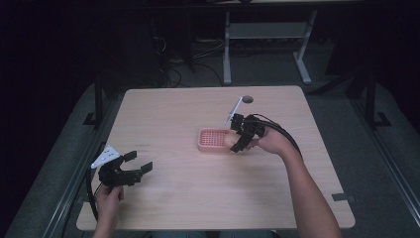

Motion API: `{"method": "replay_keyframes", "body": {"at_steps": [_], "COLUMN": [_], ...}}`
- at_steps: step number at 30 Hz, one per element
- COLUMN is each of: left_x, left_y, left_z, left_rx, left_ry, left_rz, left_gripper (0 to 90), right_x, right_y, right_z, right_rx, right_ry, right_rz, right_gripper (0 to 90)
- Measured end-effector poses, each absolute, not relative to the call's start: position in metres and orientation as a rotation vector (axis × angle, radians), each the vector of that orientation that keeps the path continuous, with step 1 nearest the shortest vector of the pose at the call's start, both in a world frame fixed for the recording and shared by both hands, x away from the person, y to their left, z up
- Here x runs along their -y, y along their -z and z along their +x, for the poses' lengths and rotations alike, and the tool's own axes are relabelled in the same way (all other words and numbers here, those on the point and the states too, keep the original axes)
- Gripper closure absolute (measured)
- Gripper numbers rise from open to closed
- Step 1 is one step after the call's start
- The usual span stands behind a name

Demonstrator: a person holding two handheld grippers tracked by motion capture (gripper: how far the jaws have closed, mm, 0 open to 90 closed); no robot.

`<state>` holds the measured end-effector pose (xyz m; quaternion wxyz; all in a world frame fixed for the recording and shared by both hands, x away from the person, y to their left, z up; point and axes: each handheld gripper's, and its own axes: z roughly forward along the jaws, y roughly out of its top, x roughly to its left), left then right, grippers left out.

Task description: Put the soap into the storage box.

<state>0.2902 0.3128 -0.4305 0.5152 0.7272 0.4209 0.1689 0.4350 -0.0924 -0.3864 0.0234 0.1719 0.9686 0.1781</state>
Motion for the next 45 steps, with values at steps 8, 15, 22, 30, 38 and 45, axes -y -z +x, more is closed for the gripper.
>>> {"method": "replay_keyframes", "body": {"at_steps": [8,15,22,30,38,45], "left_x": [-0.313,-0.313,-0.314,-0.314,-0.314,-0.314], "left_y": [0.43,0.43,0.43,0.43,0.43,0.43], "left_z": [0.29,0.29,0.29,0.291,0.291,0.291], "left_rx": [-1.013,-1.012,-1.015,-1.013,-1.015,-1.014], "left_ry": [-0.403,-0.405,-0.408,-0.405,-0.405,-0.405], "left_rz": [1.745,1.745,1.743,1.745,1.743,1.745], "left_gripper": [14.3,14.2,14.3,14.3,14.3,14.3], "right_x": [0.083,0.074,0.068,0.06,0.051,0.041], "right_y": [0.38,0.379,0.376,0.372,0.368,0.371], "right_z": [0.442,0.449,0.454,0.462,0.469,0.473], "right_rx": [-3.0,-3.009,-3.011,-3.011,-3.01,-3.02], "right_ry": [-0.544,-0.543,-0.565,-0.546,-0.547,-0.546], "right_rz": [0.51,0.491,0.488,0.469,0.454,0.449], "right_gripper": [32.0,31.9,32.0,31.9,31.9,31.9]}}
